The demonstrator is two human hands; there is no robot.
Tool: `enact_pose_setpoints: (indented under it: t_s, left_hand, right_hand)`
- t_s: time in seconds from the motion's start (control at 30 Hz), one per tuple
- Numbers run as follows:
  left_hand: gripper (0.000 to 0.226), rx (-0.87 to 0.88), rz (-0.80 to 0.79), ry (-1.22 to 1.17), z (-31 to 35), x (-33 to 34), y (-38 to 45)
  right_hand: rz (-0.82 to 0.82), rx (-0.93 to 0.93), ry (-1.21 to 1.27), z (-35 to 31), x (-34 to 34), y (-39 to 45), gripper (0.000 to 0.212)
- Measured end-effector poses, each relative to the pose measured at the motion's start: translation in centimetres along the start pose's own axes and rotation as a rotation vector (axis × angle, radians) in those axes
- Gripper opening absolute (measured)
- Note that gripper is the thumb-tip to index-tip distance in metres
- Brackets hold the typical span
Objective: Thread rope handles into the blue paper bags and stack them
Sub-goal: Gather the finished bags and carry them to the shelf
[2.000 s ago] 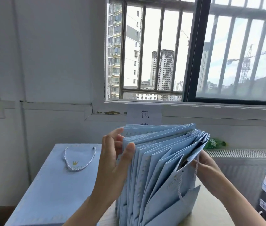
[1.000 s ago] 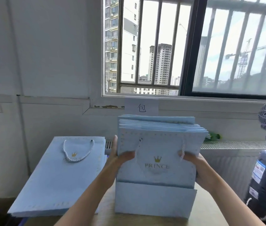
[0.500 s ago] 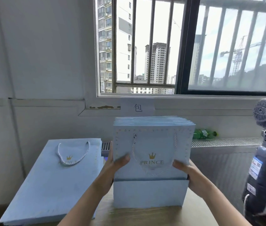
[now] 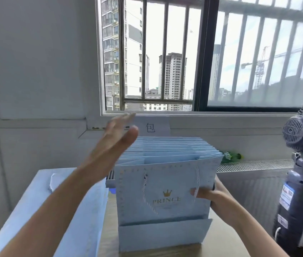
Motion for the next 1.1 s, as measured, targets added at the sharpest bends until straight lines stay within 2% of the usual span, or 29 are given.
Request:
enact_pose_setpoints:
  t_s: [0.07,0.17,0.23,0.3,0.37,0.4,0.5,0.57,0.63,0.7,0.8,0.9,1.0,1.1]
  left_hand:
    - [0.105,0.01,-0.149,0.298,2.8,0.8,2.8]
    - [0.099,-0.149,-0.469,0.781,3.4,3.6,5.6]
    - [0.098,-0.268,-0.652,0.886,2.3,4.7,6.3]
    - [0.095,-0.279,-0.714,0.81,1.7,4.5,6.7]
    - [0.083,-0.212,-0.645,0.63,1.6,3.1,6.5]
    - [0.086,-0.185,-0.556,0.527,1.3,2.1,6.2]
    - [0.132,-0.156,-0.092,0.136,-0.7,-0.4,3.9]
    - [0.14,-0.195,0.118,-0.24,-3.7,-0.4,1.0]
    - [0.139,-0.235,0.132,-0.478,-6.9,1.2,-2.3]
    - [0.125,-0.233,0.114,-0.543,-8.9,3.7,-5.1]
    - [0.101,-0.247,0.182,-0.54,-10.1,7.0,-6.6]
    - [0.062,-0.202,0.286,-0.54,-10.1,7.9,-6.7]
    - [0.066,-0.26,0.281,-0.585,-10.4,8.0,-7.0]
    - [0.063,-0.326,0.251,-0.613,-10.8,7.6,-6.9]
  right_hand:
    - [0.007,0.011,0.009,0.1,0.0,0.2,0.092]
    - [0.009,0.026,0.012,0.2,0.0,0.2,0.097]
    - [-0.009,0.045,0.007,0.3,0.0,0.0,0.099]
    - [-0.022,0.066,0.002,0.4,-0.1,-0.3,0.104]
    - [-0.021,0.067,-0.01,0.3,-0.2,-0.5,0.107]
    - [-0.018,0.055,-0.015,0.3,-0.2,-0.5,0.107]
    - [-0.002,0.032,-0.016,0.2,0.0,-0.6,0.106]
    - [0.008,0.027,0.01,0.4,0.3,-0.7,0.096]
    - [0.03,0.019,0.035,0.7,0.5,-0.6,0.079]
    - [0.051,0.019,0.051,0.9,0.9,-0.5,0.072]
    - [0.09,0.038,0.039,1.3,1.3,-0.9,0.094]
    - [0.143,0.041,-0.007,2.6,1.8,-2.0,0.1]
    - [0.226,0.021,-0.038,3.9,2.3,-2.6,0.102]
    - [0.266,-0.003,-0.061,3.8,2.5,-2.4,0.089]
Point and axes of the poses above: each hand's wrist, its own y-axis towards the middle knuckle, its own x-axis out of the palm, z = x × y, the point moved 1 cm from there along y, towards the middle knuckle, and after that the axes turned 1 degree about x, right-handed, at the moved point
